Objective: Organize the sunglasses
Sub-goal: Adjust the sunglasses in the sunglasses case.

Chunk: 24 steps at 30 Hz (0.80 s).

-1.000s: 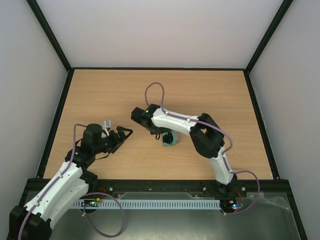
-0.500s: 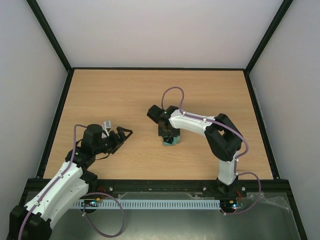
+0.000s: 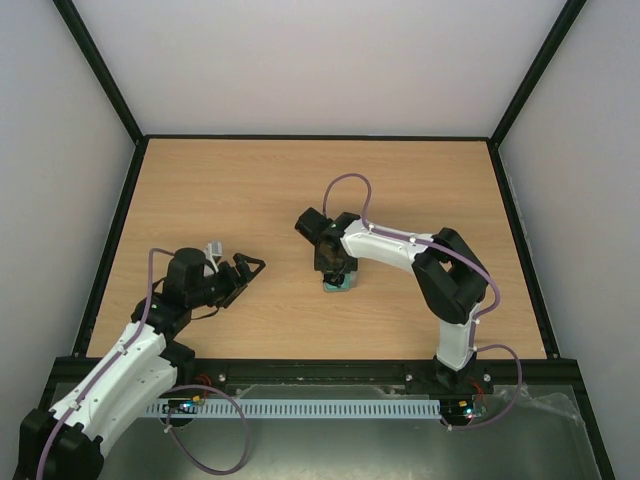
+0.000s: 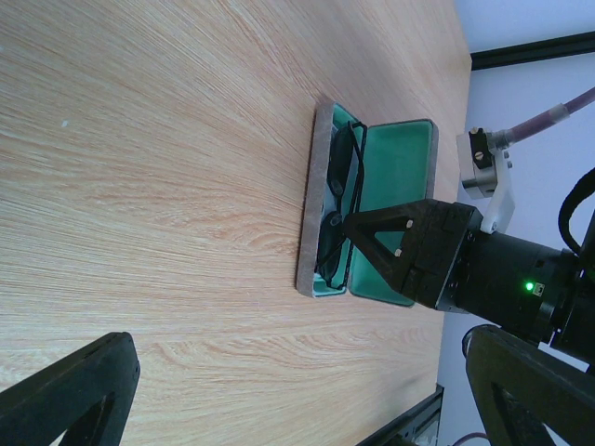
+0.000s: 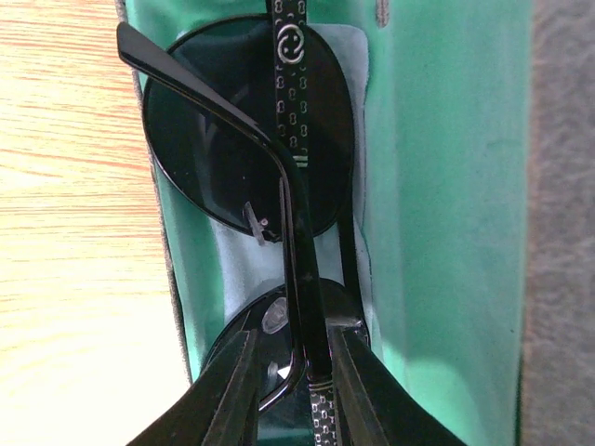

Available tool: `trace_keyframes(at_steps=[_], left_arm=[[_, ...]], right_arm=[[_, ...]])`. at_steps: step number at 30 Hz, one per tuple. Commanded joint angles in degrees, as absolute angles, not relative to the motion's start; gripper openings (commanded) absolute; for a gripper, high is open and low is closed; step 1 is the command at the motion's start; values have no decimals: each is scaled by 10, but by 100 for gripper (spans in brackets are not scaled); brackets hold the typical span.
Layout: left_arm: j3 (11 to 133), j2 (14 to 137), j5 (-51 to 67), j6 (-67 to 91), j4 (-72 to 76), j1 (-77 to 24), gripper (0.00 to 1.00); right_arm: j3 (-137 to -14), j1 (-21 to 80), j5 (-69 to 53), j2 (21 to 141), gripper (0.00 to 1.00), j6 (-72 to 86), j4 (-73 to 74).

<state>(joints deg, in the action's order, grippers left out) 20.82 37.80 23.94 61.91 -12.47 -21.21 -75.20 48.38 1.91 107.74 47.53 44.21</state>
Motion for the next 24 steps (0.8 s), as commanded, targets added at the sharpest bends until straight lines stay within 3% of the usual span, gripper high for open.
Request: trace_keyframes(at_steps=[1, 8, 12, 24], left_arm=[[203, 381, 240, 612, -126, -209, 99], [201, 385, 241, 611, -121, -209, 99], [201, 388, 242, 611, -117, -209, 99], [202, 396, 244, 607, -113, -208, 99]], right_arm=[[-766, 483, 45, 1088, 24, 478, 439], [-789, 483, 77, 1103, 24, 481, 462], [-807, 485, 93, 1116, 31, 479, 477], [-829, 486, 116, 1148, 25, 482, 497]])
